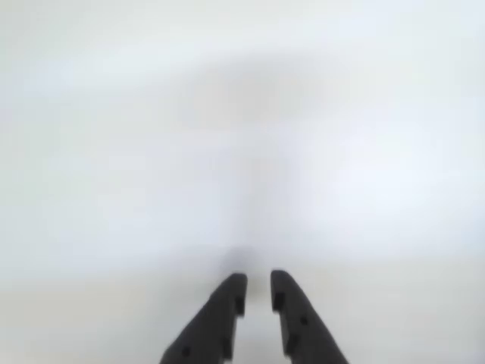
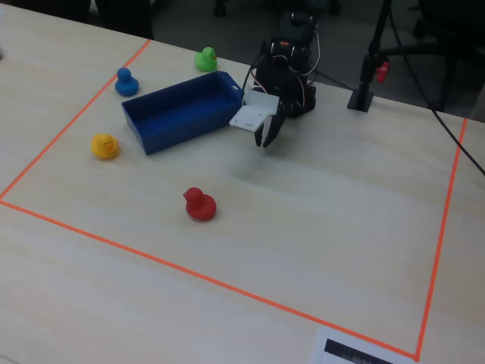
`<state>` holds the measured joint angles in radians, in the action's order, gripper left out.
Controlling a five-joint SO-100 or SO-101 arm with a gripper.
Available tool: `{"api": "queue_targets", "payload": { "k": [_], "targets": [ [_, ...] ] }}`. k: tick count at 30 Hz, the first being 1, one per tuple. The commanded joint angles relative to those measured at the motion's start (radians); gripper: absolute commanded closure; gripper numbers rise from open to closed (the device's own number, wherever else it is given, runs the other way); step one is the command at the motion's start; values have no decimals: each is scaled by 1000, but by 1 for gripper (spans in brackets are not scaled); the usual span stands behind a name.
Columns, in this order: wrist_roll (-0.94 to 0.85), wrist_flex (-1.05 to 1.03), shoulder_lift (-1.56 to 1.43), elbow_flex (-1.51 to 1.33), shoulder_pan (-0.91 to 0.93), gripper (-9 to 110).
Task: Grasp yellow duck and put it into box.
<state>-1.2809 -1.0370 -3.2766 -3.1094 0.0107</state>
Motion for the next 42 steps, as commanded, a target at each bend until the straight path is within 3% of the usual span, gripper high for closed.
{"api": "queue_targets", "payload": {
  "k": [1,9,17,27,35,42],
  "targets": [
    [67,221,107,141,31,101],
    [229,551,476,448,121,101],
    [410,833,873,727,327,101],
    [511,799,1324,1215,606,101],
    [460,772,1548,1382,770,101],
    [373,802,1720,1445,825,84]
  ]
}}
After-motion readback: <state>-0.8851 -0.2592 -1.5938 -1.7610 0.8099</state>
